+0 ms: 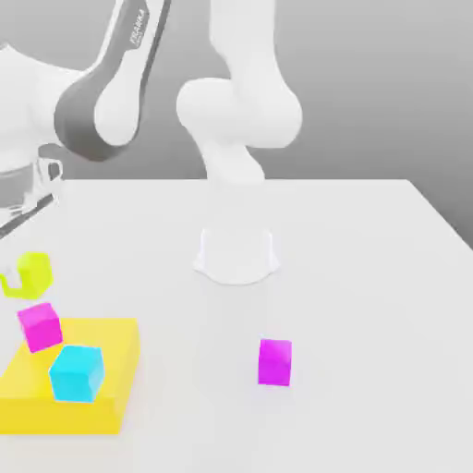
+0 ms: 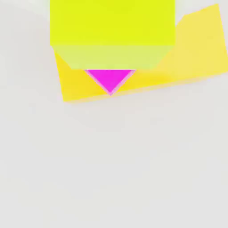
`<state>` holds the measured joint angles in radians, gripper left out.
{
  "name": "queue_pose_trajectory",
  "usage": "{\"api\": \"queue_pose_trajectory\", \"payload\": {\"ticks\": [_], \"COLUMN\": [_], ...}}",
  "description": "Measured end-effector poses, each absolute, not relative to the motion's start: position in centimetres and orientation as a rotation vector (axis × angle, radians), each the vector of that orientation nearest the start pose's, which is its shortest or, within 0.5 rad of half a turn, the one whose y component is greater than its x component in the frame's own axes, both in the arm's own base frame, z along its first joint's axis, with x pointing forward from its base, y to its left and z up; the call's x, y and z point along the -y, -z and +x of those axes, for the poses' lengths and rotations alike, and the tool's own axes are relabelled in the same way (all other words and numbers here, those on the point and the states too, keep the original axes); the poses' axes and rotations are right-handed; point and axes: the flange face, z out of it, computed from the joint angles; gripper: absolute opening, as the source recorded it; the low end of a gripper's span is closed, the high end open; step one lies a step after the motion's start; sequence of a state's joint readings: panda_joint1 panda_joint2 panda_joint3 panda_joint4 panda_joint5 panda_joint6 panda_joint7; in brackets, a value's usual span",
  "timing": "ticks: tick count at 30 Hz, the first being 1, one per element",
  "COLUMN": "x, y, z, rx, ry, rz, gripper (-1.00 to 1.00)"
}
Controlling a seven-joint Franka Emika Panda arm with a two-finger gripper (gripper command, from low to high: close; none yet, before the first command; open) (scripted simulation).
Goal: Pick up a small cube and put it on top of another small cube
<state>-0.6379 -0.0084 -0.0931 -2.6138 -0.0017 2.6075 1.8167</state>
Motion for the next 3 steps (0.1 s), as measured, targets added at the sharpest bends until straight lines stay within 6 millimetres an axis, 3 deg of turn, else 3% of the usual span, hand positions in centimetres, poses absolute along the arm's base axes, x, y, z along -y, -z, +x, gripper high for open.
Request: {"api": "queue_pose_trajectory", "payload": {"ticks": [3], "x": [28.99], "y": [-25.49], "z": [32.45], "rx": [-3.002], "ry": [0.003], "rz": [-0.924], "gripper": [1.00]}}
